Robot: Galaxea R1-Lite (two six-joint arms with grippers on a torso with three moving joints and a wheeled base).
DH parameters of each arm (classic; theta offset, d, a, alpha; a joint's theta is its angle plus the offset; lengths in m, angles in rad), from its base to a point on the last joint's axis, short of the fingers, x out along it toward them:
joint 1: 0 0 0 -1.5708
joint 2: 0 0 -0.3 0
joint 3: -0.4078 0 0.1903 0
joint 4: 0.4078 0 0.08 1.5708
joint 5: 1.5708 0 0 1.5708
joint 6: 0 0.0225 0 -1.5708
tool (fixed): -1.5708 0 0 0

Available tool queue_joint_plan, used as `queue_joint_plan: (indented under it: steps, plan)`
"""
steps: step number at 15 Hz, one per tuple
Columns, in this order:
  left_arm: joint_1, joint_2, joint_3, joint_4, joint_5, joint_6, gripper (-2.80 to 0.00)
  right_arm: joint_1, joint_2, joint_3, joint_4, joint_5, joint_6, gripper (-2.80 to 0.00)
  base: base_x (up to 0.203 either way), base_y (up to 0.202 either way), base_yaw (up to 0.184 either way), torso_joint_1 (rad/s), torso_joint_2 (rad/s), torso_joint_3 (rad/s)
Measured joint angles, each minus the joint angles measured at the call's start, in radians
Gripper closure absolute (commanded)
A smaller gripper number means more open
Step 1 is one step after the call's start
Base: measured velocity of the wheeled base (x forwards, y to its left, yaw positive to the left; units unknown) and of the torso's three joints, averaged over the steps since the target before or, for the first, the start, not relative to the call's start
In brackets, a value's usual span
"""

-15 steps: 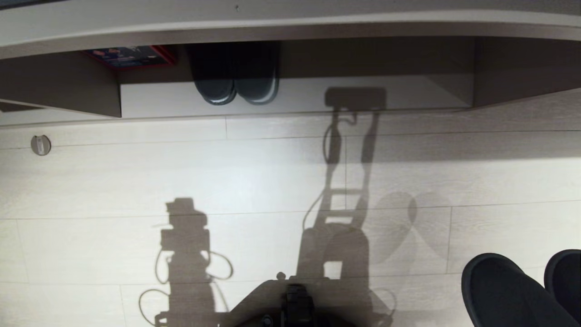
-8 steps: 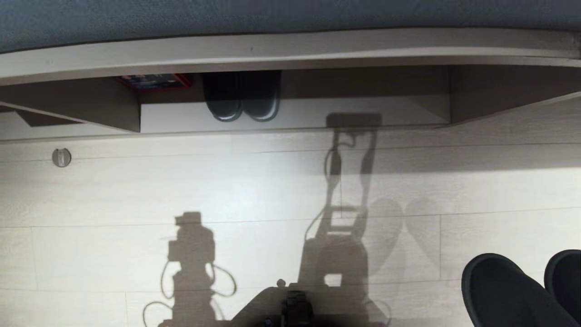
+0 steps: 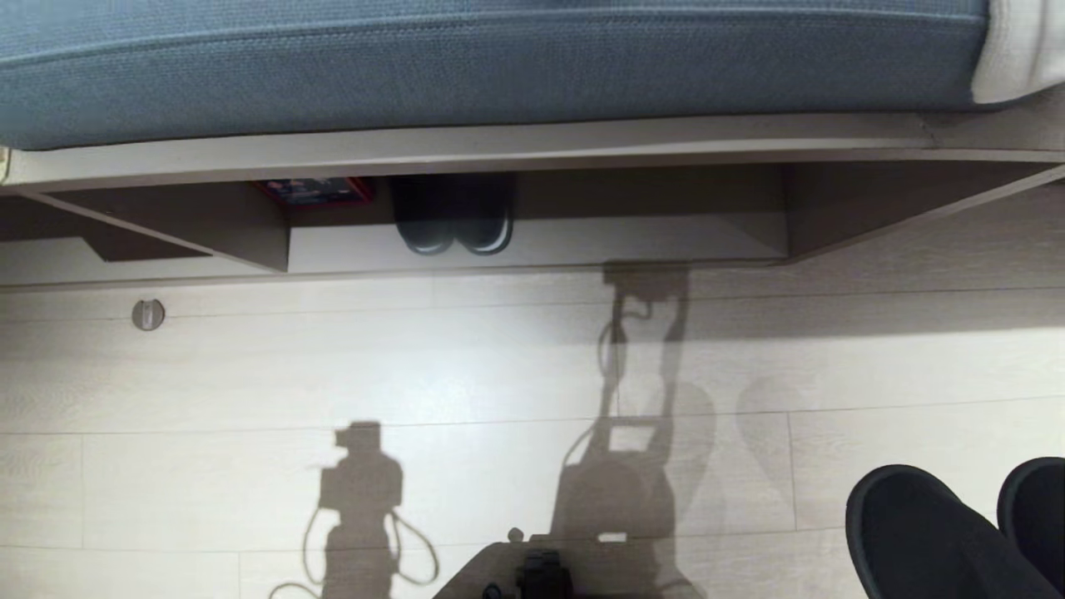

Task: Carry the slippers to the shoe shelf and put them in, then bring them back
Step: Place the slippers on the floor

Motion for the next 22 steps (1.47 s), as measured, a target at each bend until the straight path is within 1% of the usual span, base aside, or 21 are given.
queue_joint_plan:
  steps: [4,22]
  plan:
    - [0.000,0.000,0.000,0.000,0.000,0.000,0.00,0.000,0.001,0.000,-0.001,0.005,-0.014,0.00,0.000,0.000,0.000,-0.002,0.00,0.201]
    - [0.000,0.000,0.000,0.000,0.000,-0.001,0.00,0.000,0.002,0.000,-0.001,0.007,-0.009,0.00,0.000,0.000,0.000,0.004,0.00,0.202]
